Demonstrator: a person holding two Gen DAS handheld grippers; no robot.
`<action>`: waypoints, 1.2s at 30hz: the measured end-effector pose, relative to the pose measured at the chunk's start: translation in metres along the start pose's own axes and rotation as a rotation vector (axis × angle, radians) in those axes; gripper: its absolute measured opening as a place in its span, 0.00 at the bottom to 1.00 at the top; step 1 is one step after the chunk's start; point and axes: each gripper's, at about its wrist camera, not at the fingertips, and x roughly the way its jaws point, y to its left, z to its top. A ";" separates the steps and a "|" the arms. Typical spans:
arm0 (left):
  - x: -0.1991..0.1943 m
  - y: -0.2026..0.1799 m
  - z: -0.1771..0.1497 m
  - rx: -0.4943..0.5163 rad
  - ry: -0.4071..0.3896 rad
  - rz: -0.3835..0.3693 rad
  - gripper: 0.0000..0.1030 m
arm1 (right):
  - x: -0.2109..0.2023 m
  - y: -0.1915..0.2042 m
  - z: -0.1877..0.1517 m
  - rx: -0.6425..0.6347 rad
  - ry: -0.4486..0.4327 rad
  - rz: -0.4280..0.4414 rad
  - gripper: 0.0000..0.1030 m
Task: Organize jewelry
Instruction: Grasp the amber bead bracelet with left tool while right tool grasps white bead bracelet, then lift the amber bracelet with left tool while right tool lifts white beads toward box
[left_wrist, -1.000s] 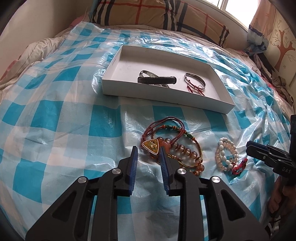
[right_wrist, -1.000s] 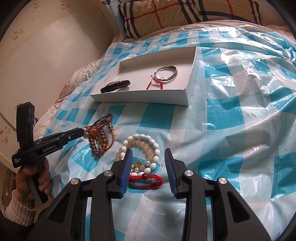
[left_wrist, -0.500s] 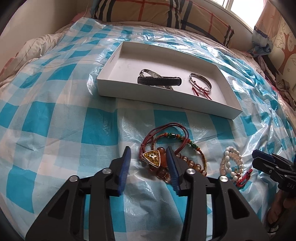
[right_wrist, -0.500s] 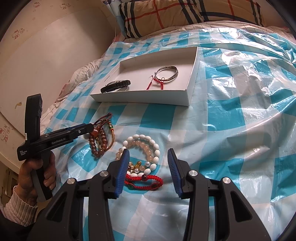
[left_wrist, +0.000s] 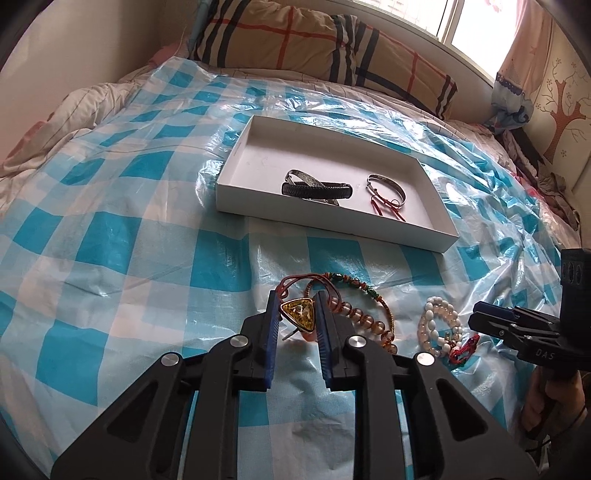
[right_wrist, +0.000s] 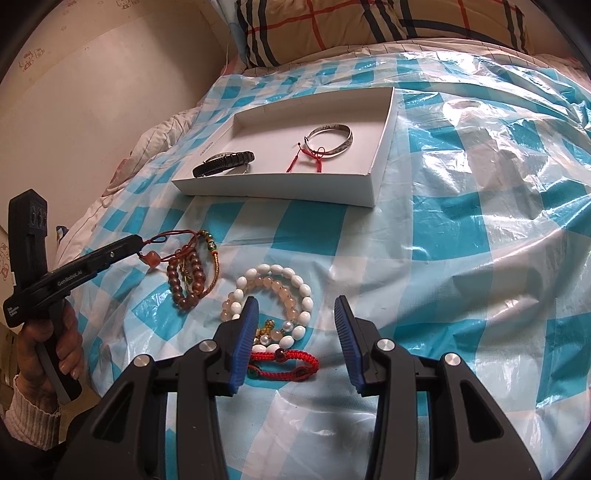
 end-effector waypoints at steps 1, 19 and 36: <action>0.000 0.001 -0.001 -0.004 0.000 -0.002 0.17 | 0.002 0.000 0.000 0.000 0.005 -0.003 0.41; 0.002 -0.002 -0.009 -0.012 0.016 -0.030 0.17 | 0.010 0.041 0.004 -0.162 0.020 0.062 0.40; -0.006 -0.008 -0.007 -0.003 -0.013 -0.044 0.17 | 0.020 0.026 0.010 -0.046 0.018 0.187 0.08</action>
